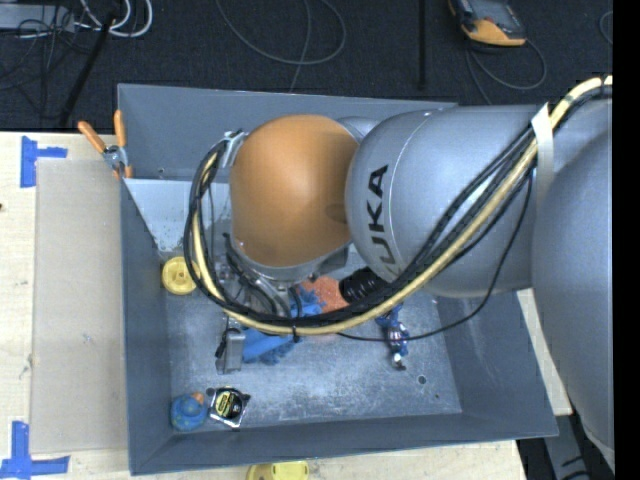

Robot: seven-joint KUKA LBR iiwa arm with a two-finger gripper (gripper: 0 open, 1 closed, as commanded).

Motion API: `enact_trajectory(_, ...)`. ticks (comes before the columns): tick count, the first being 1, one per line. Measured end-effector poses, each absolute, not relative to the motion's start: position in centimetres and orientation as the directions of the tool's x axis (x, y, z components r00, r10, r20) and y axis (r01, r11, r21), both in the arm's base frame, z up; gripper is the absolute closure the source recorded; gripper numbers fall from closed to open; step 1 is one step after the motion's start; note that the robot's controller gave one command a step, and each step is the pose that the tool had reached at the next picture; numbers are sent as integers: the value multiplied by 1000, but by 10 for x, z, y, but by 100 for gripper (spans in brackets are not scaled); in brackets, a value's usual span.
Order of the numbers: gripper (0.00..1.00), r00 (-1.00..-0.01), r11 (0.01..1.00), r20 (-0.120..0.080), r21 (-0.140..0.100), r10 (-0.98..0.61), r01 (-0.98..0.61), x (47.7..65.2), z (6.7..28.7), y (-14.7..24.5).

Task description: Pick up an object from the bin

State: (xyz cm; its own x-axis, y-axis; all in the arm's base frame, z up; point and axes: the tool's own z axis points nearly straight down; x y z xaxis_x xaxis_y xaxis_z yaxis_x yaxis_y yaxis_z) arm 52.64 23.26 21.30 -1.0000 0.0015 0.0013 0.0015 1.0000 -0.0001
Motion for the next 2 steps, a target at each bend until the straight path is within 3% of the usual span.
enact_trajectory(1,0,-1000,1000,-2,1,0,0,514,151,208)
enact_trajectory(2,0,-999,999,-2,1,32,32,513,85,189)
